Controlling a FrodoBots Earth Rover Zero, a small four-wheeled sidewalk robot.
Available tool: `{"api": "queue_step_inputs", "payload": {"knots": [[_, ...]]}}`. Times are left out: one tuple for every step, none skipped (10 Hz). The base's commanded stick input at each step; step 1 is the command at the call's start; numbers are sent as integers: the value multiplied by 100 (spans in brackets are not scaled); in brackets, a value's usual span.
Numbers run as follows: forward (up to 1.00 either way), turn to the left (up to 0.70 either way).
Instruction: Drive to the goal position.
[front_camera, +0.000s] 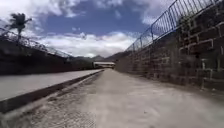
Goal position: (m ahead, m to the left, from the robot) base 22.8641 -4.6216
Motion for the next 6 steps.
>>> {"api": "queue_step_inputs", "payload": {"knots": [[100,0],[100,0],[100,0],[100,0],[100,0],[100,0]]}}
